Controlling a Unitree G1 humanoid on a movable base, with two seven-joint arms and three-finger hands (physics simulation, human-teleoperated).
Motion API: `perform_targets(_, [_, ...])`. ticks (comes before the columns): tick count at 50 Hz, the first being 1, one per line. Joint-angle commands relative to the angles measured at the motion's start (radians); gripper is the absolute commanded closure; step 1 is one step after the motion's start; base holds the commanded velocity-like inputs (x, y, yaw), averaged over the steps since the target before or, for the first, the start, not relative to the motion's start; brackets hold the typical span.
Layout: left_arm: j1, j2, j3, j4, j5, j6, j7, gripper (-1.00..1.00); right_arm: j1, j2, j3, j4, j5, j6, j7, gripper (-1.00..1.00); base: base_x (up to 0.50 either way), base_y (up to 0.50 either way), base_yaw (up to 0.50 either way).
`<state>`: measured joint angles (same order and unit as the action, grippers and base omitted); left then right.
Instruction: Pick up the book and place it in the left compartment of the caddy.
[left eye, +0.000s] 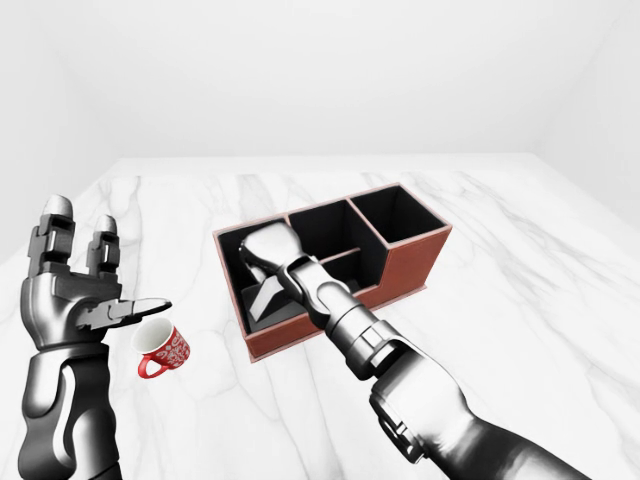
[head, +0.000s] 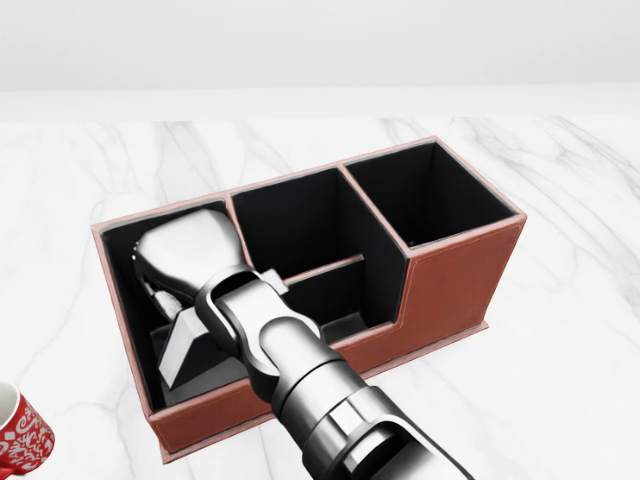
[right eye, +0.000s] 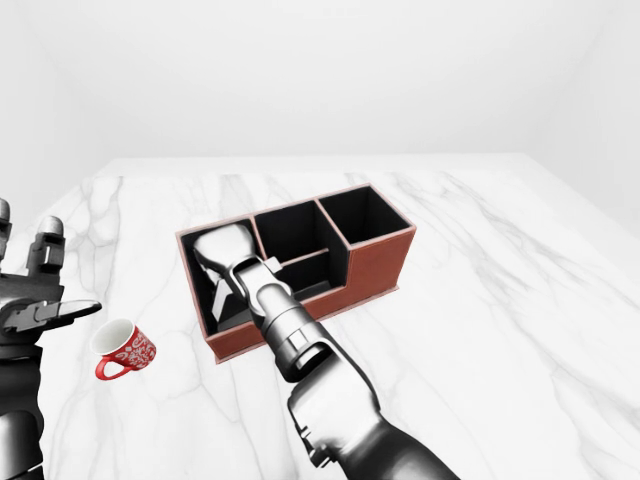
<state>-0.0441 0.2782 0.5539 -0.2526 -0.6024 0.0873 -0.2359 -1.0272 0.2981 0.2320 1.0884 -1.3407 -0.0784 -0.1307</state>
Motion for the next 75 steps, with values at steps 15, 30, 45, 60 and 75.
perform_targets(15, [0.002,0.000,0.004,-0.007,-0.006,0.000,-0.001,-1.00,0.029,0.023,0.010,0.018,-0.071,0.012,-0.069,1.00,0.00,0.00,0.00])
perform_targets(30, [0.003,0.000,0.006,-0.010,-0.011,0.000,-0.001,-1.00,0.054,0.039,0.013,0.007,-0.100,0.022,-0.072,1.00,0.00,0.00,0.00])
perform_targets(45, [0.004,-0.002,0.008,-0.014,-0.009,0.000,-0.003,-1.00,0.074,0.047,0.019,-0.043,-0.102,0.036,-0.042,-1.00,0.00,0.00,0.00])
perform_targets(60, [-0.001,-0.001,-0.001,0.003,-0.003,0.000,-0.003,-1.00,0.356,0.051,0.094,-0.763,-0.137,0.044,0.410,-1.00,0.00,0.00,0.00])
perform_targets(75, [0.002,-0.007,-0.009,-0.002,0.008,0.000,-0.005,-1.00,0.502,0.051,0.146,-1.281,-0.172,0.059,0.737,-1.00,0.00,0.00,0.00])
